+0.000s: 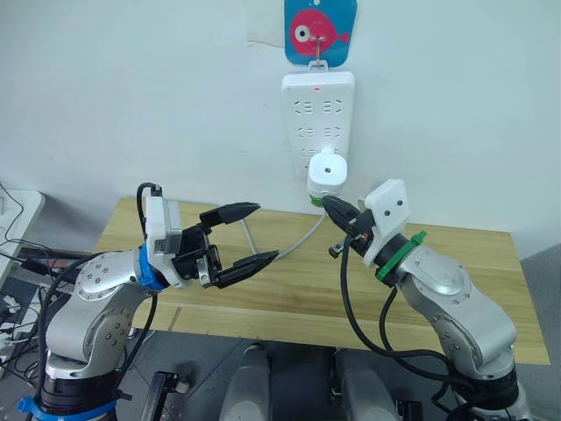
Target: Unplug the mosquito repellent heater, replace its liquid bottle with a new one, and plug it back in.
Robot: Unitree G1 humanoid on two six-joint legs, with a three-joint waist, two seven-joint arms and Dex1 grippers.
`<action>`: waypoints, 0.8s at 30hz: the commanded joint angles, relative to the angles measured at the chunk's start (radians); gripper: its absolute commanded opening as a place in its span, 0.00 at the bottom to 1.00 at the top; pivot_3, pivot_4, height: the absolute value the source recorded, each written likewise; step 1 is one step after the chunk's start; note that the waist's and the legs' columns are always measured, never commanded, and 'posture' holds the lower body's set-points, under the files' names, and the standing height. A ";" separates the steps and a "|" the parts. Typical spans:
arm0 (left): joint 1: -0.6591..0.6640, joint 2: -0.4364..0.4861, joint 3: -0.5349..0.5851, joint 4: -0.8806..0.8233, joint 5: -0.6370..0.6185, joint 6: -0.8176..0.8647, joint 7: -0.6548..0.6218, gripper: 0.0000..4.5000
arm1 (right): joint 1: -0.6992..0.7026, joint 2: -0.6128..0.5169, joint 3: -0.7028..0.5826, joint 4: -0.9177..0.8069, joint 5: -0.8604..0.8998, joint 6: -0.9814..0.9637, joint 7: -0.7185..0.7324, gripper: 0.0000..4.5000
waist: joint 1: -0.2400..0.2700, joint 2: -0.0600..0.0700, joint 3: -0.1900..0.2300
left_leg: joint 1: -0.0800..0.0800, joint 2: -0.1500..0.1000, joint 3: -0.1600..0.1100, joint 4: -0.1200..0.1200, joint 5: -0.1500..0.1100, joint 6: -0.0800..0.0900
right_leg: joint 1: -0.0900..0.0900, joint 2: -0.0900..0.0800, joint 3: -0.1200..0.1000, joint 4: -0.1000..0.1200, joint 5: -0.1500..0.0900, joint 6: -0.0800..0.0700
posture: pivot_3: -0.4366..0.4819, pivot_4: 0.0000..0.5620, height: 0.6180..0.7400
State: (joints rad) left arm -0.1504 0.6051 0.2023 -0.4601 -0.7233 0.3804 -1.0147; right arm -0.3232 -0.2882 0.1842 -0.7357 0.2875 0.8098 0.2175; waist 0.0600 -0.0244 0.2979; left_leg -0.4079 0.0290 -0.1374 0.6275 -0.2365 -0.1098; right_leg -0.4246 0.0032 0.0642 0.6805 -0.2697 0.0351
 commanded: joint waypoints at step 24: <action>0.008 -0.004 -0.032 -0.033 -0.012 -0.036 0.005 1.00 | -0.042 0.108 -0.093 0.008 0.011 0.024 -0.046 0.01 | -0.004 0.000 0.000 | 0.001 0.000 0.000 0.001 0.000 0.001 | 0.000 0.000 0.000 0.001 0.000 0.000 | 0.75 0.45 1.00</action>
State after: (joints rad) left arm -0.1418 0.6044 0.1646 -0.4611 -0.7234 0.3636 -1.0126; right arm -0.3373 -0.1861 0.1510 -0.7175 0.3022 0.8427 0.2103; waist 0.0563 -0.0243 0.2979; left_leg -0.4065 0.0293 -0.1373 0.6281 -0.2369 -0.1088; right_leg -0.4238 0.0036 0.0646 0.6817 -0.2696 0.0349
